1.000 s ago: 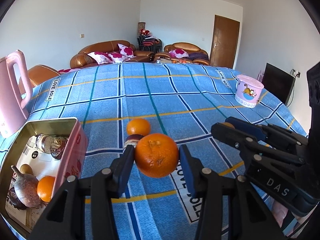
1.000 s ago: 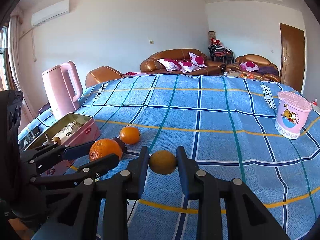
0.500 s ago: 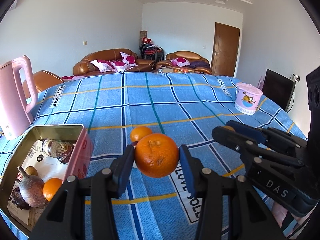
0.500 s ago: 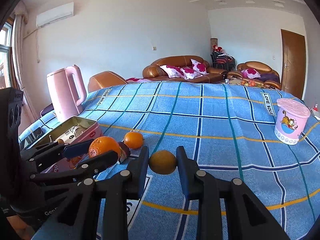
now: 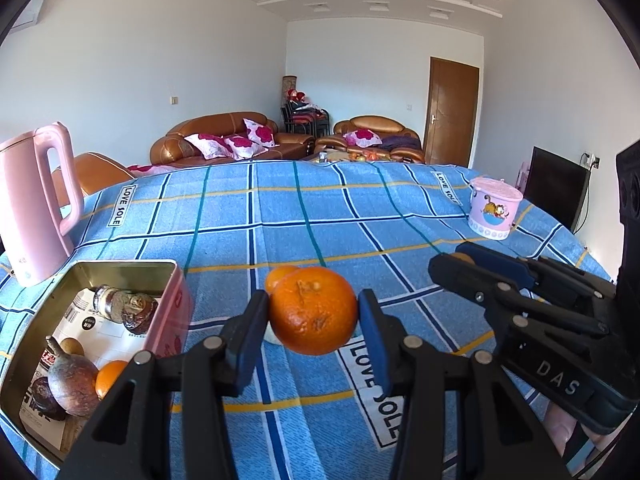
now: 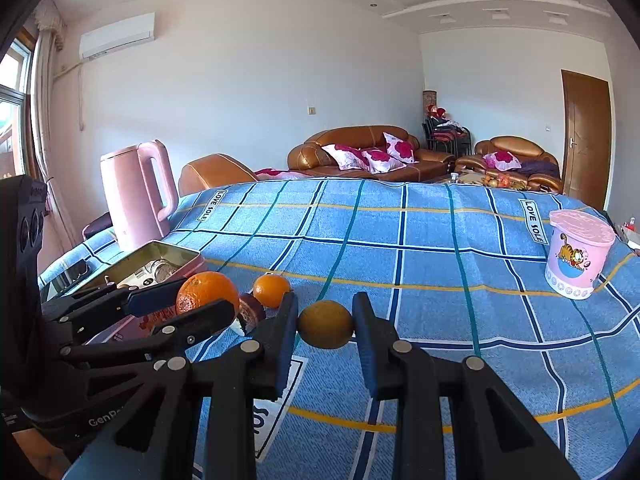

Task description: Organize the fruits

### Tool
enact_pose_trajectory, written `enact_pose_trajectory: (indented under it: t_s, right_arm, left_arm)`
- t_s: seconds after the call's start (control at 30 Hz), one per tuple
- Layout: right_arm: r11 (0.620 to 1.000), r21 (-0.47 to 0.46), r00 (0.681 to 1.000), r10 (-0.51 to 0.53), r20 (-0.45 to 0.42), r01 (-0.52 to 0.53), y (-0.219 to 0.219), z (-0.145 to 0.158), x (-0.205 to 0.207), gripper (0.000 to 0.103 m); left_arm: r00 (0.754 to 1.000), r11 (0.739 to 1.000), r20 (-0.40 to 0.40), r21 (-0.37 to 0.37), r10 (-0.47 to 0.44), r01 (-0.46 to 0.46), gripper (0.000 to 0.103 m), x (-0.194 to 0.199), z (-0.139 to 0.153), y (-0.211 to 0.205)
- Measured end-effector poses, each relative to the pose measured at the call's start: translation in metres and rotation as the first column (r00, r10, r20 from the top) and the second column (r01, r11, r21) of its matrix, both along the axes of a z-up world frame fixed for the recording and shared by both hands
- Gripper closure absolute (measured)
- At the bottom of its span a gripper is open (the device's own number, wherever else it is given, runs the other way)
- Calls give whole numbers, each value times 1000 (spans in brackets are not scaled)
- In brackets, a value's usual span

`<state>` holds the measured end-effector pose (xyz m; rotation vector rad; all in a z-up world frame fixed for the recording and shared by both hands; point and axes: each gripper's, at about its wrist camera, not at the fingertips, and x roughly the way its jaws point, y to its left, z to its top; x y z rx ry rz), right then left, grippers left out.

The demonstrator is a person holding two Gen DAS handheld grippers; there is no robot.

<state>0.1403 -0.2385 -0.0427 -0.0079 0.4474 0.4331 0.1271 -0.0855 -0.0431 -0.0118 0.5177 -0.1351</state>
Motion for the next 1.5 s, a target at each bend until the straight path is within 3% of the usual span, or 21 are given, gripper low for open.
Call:
enact_pose_trajectory:
  t_s: [0.83, 1.5]
  right_arm:
    - [1000, 7, 995, -5, 101, 4, -5, 6, -18, 73]
    - [1000, 0, 991, 7, 134, -7, -2, 9, -25, 73]
  left_arm:
    - [996, 1000, 89, 1, 30, -30, 55, -13, 7, 4]
    - [991, 999, 126, -1, 37, -38, 55, -23, 11, 8]
